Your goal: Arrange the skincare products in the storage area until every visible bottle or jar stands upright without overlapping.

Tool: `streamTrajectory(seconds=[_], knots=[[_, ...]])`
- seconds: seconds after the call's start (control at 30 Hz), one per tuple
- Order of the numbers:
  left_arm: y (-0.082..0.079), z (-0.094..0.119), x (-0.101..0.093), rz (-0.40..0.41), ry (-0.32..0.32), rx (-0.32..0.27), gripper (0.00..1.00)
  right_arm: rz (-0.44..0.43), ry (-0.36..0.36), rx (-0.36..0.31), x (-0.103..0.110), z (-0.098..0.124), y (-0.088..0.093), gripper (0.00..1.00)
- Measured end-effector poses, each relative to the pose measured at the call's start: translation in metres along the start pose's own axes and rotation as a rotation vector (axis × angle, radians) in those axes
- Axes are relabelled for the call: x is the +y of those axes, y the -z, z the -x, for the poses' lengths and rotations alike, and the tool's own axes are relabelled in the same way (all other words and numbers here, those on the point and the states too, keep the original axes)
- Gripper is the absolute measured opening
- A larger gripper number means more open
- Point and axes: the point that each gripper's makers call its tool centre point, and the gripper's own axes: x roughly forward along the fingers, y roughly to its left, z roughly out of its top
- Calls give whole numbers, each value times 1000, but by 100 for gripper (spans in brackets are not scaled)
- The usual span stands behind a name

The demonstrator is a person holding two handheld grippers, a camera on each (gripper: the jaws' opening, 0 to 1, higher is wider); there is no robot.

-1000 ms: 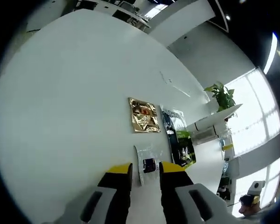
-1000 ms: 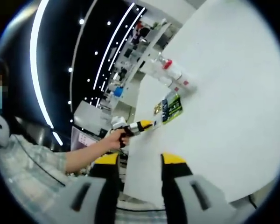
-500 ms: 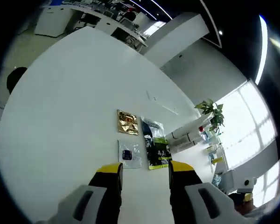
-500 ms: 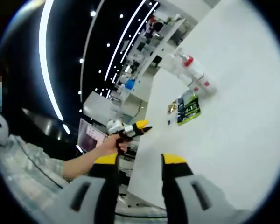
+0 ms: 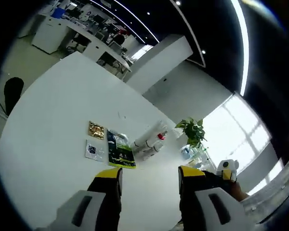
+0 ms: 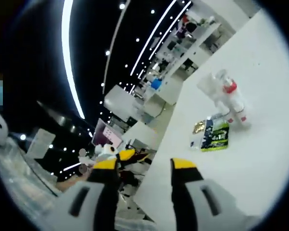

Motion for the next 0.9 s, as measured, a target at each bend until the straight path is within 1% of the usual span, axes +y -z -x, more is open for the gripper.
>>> streamTrajectory(seconds=[0.03, 0.07, 0.13, 0.2, 0.23, 0.3, 0.37, 0.47, 0.53, 0.57, 0.63, 0.7, 0.73, 0.8, 0.83, 0.9], knots=[[1, 2, -5, -26, 3, -3, 48, 15, -10, 6, 3, -1, -2, 43], [3, 5, -17, -68, 14, -17, 50, 46, -29, 10, 7, -1, -3, 43], [6, 10, -32, -111, 24, -36, 53, 79, -47, 15, 13, -2, -3, 43], [9, 14, -42, -147, 26, -43, 59, 108, -54, 22, 15, -3, -2, 44], [10, 18, -47, -177, 18, -62, 61, 140, -58, 37, 17, -3, 1, 45], [14, 24, -52, -216, 8, -75, 66, 177, -57, 54, 19, -3, 4, 48], [23, 33, -59, -243, -2, -87, 67, 208, -57, 52, 22, -1, 6, 52], [30, 40, -62, -257, -12, -100, 69, 215, -79, 47, 30, 4, 6, 56], [34, 46, -65, -260, -22, -108, 71, 245, -84, 39, 36, 10, 5, 57], [36, 49, -66, -264, -29, -115, 71, 269, -77, 34, 36, 14, 4, 59], [36, 53, -69, -276, -38, -129, 73, 285, -69, 33, 38, 19, 5, 63], [37, 60, -71, -303, -63, -146, 77, 310, -49, 31, 37, 25, 5, 68], [38, 61, -72, -310, -68, -146, 78, 351, -12, 23, 35, 32, 2, 71], [41, 65, -74, -337, -79, -149, 81, 377, 2, 7, 38, 38, -2, 78], [42, 67, -75, -361, -90, -154, 82, 416, 18, -13, 39, 42, -6, 80], [45, 70, -78, -381, -99, -158, 83, 442, 34, -8, 39, 45, -6, 83]])
